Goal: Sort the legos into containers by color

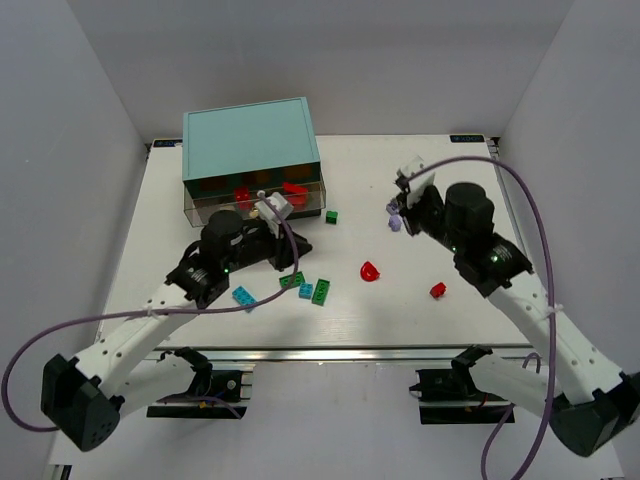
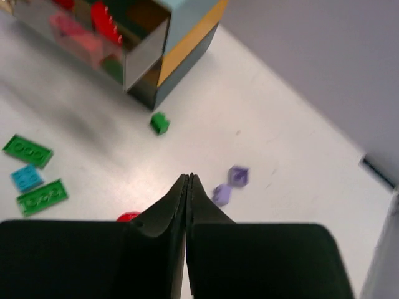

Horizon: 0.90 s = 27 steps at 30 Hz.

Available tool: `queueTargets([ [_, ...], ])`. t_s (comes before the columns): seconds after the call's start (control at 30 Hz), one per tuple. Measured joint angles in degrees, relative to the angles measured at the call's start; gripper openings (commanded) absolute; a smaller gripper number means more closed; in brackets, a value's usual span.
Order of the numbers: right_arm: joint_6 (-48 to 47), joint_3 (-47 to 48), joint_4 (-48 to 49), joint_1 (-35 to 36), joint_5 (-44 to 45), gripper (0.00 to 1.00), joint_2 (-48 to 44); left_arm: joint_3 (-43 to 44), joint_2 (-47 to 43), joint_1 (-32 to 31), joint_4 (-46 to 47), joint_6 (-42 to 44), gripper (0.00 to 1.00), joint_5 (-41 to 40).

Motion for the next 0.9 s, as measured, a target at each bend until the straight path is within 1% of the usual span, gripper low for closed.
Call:
queueTargets([
  [0.03,1.6,-3.7,-0.1,-1.4,-1.0,0.05,-2.3,0.6,1.8,-1.1,0.0,-1.0,0.44,0.6],
  [0.07,3.0,-7.3,0.0,-3.0,-2.5,0.12,-4.2,1.0,3.2,-2.3,0.0,-1.8,0.49,0.8],
  [0.1,4.5,-11.3,0.0,-4.8,-4.6,0.31,-6.0,1.5,4.5,-3.8,-0.2,-2.8,0.54,0.7],
  [0.13,5.4,-14.6,-0.5,-6.3,-5.1,0.37,-7.6,2.1,5.6,-5.1,-0.2,-3.5,0.54,0.5],
  [0.17,6.4,-17.3,-1.1,-8.5,-6.3,0.43,-8.8,3.2,6.9,-7.3,-0.8,-4.7,0.56,-0.6],
  [0.23,8.4,-20.8,-2.0,-12.1,-8.5,0.55,-10.7,6.2,10.7,-11.3,-1.4,-6.7,0.57,-2.9],
  [0.27,9.3,-21.7,-1.9,-13.5,-9.5,0.58,-11.3,7.8,12.8,-13.4,-1.6,-8.0,0.59,-4.4],
  [0.33,10.7,-23.3,-0.3,-16.2,-12.0,0.65,-12.2,10.4,17.4,-17.2,-2.3,-10.7,0.61,-8.6],
  [0.4,11.8,-24.0,0.1,-18.3,-12.7,0.66,-12.2,12.9,22.3,-20.5,-4.4,-14.3,0.64,-13.7],
  [0.43,12.2,-24.0,0.2,-19.1,-12.7,0.66,-12.1,13.9,24.4,-21.7,-5.6,-15.9,0.72,-16.1],
  [0.47,12.7,-24.0,0.3,-19.9,-12.4,0.66,-12.1,15.0,26.7,-22.8,-7.2,-17.8,0.72,-18.6],
  [0.5,13.1,-24.1,0.3,-20.5,-12.2,0.66,-12.4,15.9,28.9,-23.7,-8.4,-19.6,0.74,-20.7],
  [0.53,13.5,-24.3,0.6,-21.2,-12.0,0.64,-13.0,16.9,31.2,-24.3,-9.6,-21.5,0.79,-22.8],
  [0.57,13.7,-24.5,0.7,-21.6,-11.7,0.64,-13.8,17.7,33.1,-24.7,-10.7,-23.1,0.79,-24.5],
  [0.63,14.0,-25.0,0.8,-22.4,-11.2,0.64,-15.9,19.7,37.2,-25.4,-12.7,-26.4,0.89,-28.0],
  [0.77,14.6,-25.0,1.4,-23.7,-11.2,0.63,-17.7,26.2,44.7,-26.0,-17.0,-31.8,0.94,-33.5],
  [0.9,15.0,-25.1,1.5,-24.6,-11.1,0.63,-18.8,34.9,51.2,-26.0,-21.4,-35.7,0.95,-37.6],
])
